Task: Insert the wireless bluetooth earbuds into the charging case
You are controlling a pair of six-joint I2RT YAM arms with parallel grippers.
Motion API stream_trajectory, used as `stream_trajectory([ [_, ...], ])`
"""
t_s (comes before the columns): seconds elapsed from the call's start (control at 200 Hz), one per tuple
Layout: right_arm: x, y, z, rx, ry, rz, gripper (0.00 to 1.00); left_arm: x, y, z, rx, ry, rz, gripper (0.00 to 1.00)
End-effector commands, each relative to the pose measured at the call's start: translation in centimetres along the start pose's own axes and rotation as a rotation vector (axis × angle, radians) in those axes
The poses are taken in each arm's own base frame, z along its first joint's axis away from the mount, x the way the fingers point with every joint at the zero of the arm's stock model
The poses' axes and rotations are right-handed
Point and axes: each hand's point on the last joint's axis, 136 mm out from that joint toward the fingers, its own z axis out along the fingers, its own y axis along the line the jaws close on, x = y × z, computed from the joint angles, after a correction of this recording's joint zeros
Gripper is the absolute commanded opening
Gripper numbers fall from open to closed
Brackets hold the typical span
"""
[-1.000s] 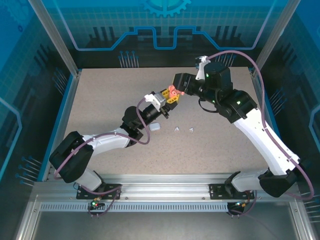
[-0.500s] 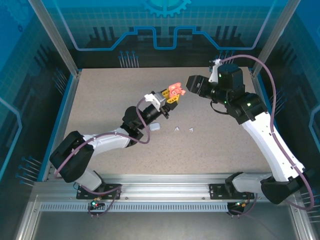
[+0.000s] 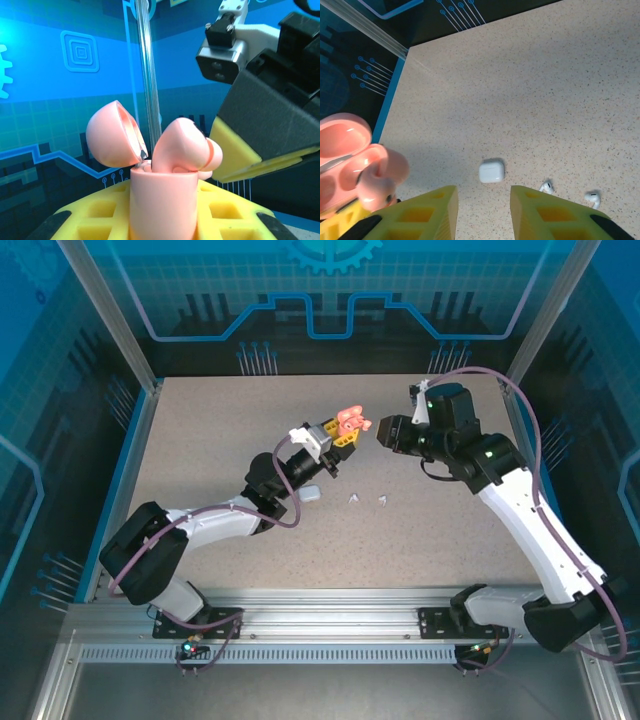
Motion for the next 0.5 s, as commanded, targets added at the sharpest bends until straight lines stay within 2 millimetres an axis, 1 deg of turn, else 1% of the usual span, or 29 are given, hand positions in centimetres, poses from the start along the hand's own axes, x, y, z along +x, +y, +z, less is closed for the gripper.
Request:
stream_trajectory([
  [0.0,0.0,0.1,0.9,-0.02,0.011,-0.006,0.33,-0.4,0.0,-0.1,-0.009,-0.023,-0.022,0.0],
  [0.18,-0.3,1.5,1.0,-0.08,0.016,-0.006,0.32,-0.2,-0.1,-0.1,-0.009,-0.02,-0.025,0.0],
  [0.295,-0.6,2.3,0.3,-0.106,0.007,-0.008,0.32,0.2,-0.1,-0.1,-0.01,-0.01,-0.027,0.0],
  [0.495,-1.0,3.4,-1.1,-0.152,-0.004,-0.002,0.32,0.4,0.0,-0.1,-0.011,-0.01,-0.029,0.0],
])
